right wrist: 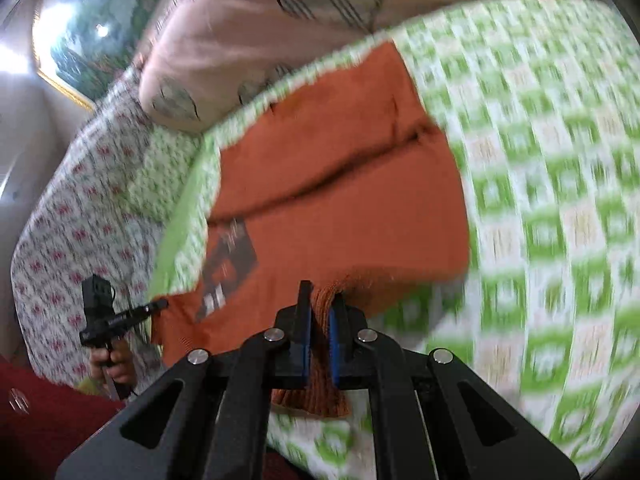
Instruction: Fold small clothes
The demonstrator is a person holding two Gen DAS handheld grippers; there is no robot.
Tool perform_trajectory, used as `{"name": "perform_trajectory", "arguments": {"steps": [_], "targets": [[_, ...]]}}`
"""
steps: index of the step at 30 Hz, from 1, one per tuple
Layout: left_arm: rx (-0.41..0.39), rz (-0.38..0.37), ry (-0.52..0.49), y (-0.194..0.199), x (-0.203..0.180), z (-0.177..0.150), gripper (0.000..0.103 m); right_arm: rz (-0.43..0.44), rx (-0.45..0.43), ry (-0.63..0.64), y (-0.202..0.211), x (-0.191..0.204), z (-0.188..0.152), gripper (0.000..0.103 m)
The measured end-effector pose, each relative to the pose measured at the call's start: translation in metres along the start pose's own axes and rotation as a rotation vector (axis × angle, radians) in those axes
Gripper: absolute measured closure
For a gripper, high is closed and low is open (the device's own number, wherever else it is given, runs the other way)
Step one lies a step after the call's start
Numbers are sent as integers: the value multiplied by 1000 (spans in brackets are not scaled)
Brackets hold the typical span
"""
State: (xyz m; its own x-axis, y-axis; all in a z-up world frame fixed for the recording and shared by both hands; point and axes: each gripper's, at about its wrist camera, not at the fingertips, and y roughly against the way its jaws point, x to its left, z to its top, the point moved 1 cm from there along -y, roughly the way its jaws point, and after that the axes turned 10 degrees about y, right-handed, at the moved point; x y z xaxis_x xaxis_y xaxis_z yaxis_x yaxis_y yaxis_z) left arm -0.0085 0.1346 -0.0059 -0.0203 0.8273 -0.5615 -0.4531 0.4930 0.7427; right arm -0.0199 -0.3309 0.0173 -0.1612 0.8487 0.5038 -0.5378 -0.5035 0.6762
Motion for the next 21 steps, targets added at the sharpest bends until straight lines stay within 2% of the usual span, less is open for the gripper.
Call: {"name": "perform_trajectory", "arguments": {"steps": [7,10,12,16,21], "targets": [[-162,-41,-7,-6,-20,104,100,-31,-124,24,-20,-9,78,95],[-204,-38,-15,-17,-24,134,100,-58,-148,28,-35,-19,108,95],[-211,-34,-4,-34,-24,158,100,-72,-162,26,-47,-28,127,95],[-199,-13,-2,-66,-19,185,100,-96,-155,11,-77,-48,158,95],[-177,20,12,-103,-8,203,100,-142,-107,6,-113,-70,176,95]]}}
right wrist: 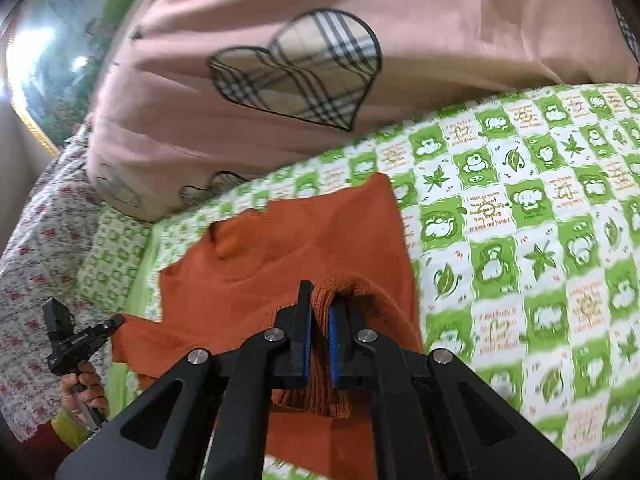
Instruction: Fold small clothes
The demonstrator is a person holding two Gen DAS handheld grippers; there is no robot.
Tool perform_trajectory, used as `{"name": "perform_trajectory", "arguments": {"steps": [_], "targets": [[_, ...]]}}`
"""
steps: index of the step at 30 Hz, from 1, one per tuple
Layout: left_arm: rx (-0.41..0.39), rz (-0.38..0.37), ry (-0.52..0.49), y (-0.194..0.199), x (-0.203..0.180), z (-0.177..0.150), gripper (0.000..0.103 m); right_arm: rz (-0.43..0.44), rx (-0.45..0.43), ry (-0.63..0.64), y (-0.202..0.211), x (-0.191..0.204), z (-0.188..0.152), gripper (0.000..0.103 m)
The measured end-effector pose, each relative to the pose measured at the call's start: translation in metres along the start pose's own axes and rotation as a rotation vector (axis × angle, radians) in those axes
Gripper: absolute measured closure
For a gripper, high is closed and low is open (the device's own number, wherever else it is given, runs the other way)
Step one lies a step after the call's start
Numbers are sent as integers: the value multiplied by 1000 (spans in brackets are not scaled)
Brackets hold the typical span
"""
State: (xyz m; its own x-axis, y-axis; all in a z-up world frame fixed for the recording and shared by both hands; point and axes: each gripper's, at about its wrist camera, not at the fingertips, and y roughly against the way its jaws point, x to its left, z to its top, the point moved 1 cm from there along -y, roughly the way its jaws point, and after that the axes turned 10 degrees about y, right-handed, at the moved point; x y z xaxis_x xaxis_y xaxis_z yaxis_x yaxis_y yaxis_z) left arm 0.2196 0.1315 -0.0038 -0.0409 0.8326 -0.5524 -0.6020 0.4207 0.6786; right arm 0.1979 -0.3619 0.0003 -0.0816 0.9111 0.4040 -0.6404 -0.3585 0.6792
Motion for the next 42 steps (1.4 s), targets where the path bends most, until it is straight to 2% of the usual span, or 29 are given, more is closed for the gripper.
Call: {"name": "perform_trajectory", "arguments": {"steps": [5,12,15,17,18,20,22,24,26,29,30,32,33,34,35,37,40,42], "targets": [[27,44,24,-37,16,9,100,-55,41,-23,-30,-19,4,95],[51,136,1,-72,24,10,98,-103,69,-51,-55,-34,2,95],[77,160,-16,-72,24,4,92,-96,75,-80,-56,-39,2,94],[79,164,-39,-58,20,-2,72,-102,88,-82,-49,-39,1,88],[78,164,-54,-49,17,-7,67,-123,84,-73,-41,-38,0,84],[84,134,-92,-31,7,-23,64,-214,56,-28,-22,-31,-5,68],[125,90,-120,-23,-6,-44,63,-238,17,15,-6,-18,-12,68],[188,45,-143,-28,-22,-68,63,-186,34,75,-4,3,-24,68],[276,20,-194,-47,-40,-96,63,-100,102,192,-17,36,-42,68],[324,80,-320,-77,-59,-118,63,59,246,306,-50,71,-66,69],[321,88,-345,-82,-61,-118,63,79,291,332,-60,76,-71,69],[314,79,-371,-91,-65,-105,64,48,365,423,-84,79,-76,72],[311,79,-366,-95,-64,-94,67,38,373,437,-88,78,-74,74],[299,84,-361,-99,-62,-82,75,7,360,444,-94,70,-66,74],[286,90,-356,-103,-60,-67,80,-21,343,440,-97,64,-57,78],[241,109,-332,-113,-56,-30,81,-82,297,417,-100,49,-34,92],[149,158,-311,-118,-56,14,83,-194,168,363,-97,28,15,92],[106,144,-269,-117,-56,40,80,-230,111,328,-95,21,35,92]]}}
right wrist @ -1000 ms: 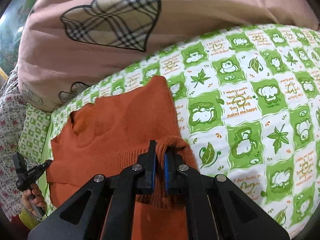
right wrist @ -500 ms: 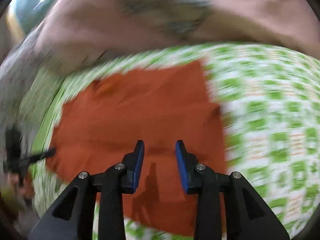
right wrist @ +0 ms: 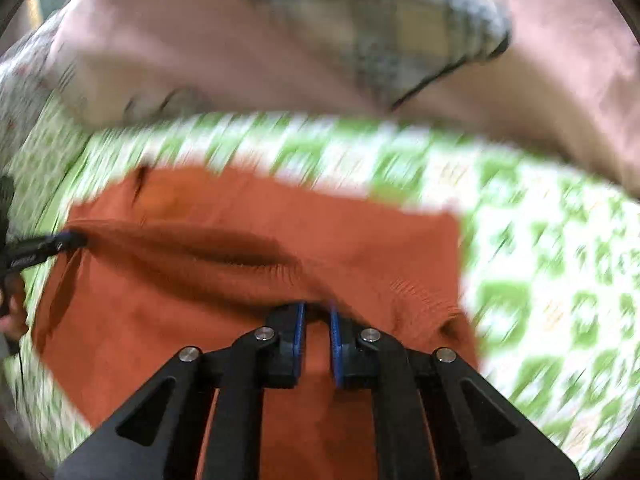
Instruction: Fold small clothes
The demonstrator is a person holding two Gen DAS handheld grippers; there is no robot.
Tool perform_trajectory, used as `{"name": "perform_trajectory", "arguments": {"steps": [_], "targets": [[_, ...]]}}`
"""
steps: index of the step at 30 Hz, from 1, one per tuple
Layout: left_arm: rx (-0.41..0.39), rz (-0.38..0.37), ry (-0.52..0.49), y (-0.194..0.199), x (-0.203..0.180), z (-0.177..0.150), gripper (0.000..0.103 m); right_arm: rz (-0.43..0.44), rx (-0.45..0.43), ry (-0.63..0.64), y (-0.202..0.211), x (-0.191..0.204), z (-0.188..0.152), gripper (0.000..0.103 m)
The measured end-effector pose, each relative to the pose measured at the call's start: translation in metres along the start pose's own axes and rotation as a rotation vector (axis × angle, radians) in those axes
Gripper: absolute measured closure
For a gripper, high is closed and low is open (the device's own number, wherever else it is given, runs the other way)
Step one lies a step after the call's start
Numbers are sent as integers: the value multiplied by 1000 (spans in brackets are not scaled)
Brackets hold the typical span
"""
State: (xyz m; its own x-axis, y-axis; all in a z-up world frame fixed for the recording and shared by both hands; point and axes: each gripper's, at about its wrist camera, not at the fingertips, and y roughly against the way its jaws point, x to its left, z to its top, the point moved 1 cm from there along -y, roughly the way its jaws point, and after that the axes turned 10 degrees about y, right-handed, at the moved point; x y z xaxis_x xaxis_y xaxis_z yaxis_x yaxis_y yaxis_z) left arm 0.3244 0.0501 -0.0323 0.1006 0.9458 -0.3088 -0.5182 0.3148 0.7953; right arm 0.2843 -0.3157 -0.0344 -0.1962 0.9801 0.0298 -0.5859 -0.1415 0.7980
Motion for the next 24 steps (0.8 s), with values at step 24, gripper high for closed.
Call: {"name": "perform_trajectory", "arguments": {"steps": [24], "targets": [[-69,176,287,94,82,-95,58,-210,-26,-250,100,-70,-53,72]]}}
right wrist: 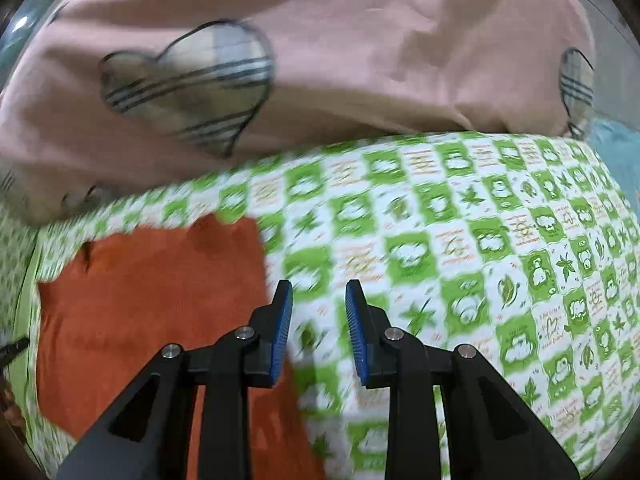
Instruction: Fold small clothes
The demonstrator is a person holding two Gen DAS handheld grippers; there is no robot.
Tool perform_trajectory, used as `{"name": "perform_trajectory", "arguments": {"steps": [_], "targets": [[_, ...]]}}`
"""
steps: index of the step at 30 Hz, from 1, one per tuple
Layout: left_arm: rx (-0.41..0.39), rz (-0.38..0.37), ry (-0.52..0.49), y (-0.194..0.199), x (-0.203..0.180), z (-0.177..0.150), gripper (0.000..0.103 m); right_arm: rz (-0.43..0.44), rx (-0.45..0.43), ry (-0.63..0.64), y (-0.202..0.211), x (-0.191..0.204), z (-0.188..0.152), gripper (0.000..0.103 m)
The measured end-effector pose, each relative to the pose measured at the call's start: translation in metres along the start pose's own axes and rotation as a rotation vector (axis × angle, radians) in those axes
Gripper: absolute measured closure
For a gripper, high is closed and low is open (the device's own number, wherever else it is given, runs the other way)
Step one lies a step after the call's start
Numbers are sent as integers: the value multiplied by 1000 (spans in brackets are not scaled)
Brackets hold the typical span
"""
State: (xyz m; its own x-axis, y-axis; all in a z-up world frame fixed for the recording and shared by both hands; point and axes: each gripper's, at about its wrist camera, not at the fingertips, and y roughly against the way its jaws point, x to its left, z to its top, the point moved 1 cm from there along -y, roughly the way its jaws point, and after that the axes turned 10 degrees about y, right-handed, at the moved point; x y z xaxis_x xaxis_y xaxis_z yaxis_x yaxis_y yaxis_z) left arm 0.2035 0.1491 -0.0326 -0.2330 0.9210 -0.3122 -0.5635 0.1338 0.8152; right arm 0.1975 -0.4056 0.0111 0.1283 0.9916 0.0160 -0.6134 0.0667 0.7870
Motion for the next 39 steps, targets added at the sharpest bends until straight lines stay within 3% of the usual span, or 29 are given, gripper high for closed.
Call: {"name": "perform_trajectory", "arguments": {"steps": [4,8,13,16,25,29,39], "targets": [[46,-31,13,16,-6,-33,55,-12,90,134,2,49,-14,52],[89,-44,-5,29,-18,-68,48,-10,134,244,10,96,-32,42],[150,-61,47,32,-17,-105,41,-41,139,341,20,134,-44,35],[207,-81,130,23,-10,-118,37,-36,135,364,24,146,-45,32],[252,-158,254,7,-9,-125,27,-14,144,385,23,158,-43,30],[253,-149,278,-4,-11,-126,27,-11,155,378,20,158,-44,30],[157,-149,407,-31,2,-100,26,49,173,329,13,153,-45,30]]}}
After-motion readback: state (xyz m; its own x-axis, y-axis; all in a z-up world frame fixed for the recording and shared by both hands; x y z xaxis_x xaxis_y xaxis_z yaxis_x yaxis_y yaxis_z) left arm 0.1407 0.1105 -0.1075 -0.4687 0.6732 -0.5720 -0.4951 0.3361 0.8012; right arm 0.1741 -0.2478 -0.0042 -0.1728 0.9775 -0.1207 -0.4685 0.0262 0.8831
